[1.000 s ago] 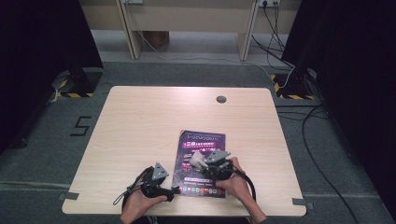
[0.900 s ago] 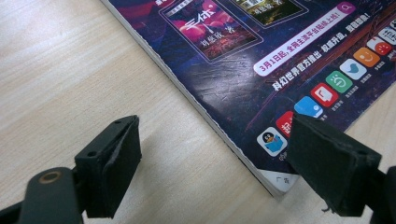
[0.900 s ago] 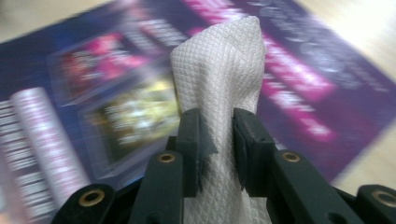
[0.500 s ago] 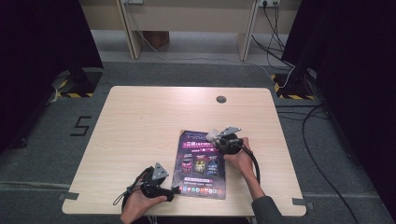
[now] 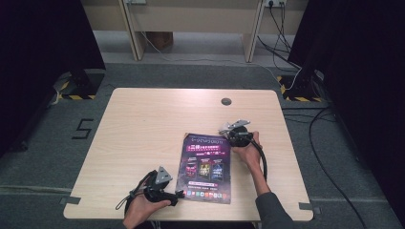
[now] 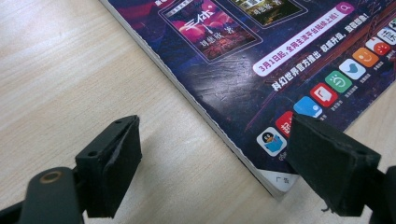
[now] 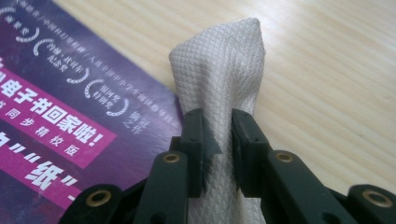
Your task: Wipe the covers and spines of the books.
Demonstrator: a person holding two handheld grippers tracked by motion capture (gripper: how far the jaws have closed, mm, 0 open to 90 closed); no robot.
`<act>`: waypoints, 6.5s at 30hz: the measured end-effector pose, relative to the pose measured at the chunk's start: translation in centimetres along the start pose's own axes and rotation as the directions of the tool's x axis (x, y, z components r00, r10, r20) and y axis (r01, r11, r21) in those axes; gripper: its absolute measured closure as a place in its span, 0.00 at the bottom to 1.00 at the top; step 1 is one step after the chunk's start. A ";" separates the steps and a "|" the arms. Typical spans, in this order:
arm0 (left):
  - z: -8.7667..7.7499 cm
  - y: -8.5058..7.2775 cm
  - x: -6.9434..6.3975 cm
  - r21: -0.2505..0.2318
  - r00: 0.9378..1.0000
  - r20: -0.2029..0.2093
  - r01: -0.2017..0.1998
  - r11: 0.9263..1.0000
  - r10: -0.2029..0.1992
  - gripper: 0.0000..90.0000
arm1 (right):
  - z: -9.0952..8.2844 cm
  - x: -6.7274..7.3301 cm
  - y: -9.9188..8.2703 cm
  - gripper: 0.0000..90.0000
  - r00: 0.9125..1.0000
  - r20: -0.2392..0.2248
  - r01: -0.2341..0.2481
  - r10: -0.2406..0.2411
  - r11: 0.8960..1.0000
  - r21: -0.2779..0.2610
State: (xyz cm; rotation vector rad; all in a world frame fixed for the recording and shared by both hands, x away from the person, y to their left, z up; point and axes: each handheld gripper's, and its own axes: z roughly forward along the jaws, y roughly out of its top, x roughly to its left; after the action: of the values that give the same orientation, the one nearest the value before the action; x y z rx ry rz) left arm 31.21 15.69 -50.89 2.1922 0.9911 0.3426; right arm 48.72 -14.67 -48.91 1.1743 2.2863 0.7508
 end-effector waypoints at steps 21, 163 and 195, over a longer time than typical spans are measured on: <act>0.0 0.0 0.1 -0.002 1.000 0.002 -0.002 1.000 0.002 0.18 | -6.3 -3.8 -4.8 0.85 0.998 0.007 -0.067 0.068 0.992 -0.105; 1.9 2.1 -0.4 0.003 0.998 0.053 0.017 1.000 -0.017 0.24 | -5.5 5.0 -7.6 0.53 0.940 -0.268 -0.232 0.209 0.971 -0.053; 2.7 2.7 -0.2 -0.007 0.998 0.062 0.033 0.999 -0.032 0.24 | -3.7 4.0 -6.5 0.56 0.794 -0.324 -0.555 0.515 0.831 -0.037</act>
State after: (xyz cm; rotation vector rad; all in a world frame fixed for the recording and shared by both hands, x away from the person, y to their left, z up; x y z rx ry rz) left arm 33.94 12.98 -51.01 2.1642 0.9884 0.2613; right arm 40.51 -15.48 -50.96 1.7819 2.0864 1.3522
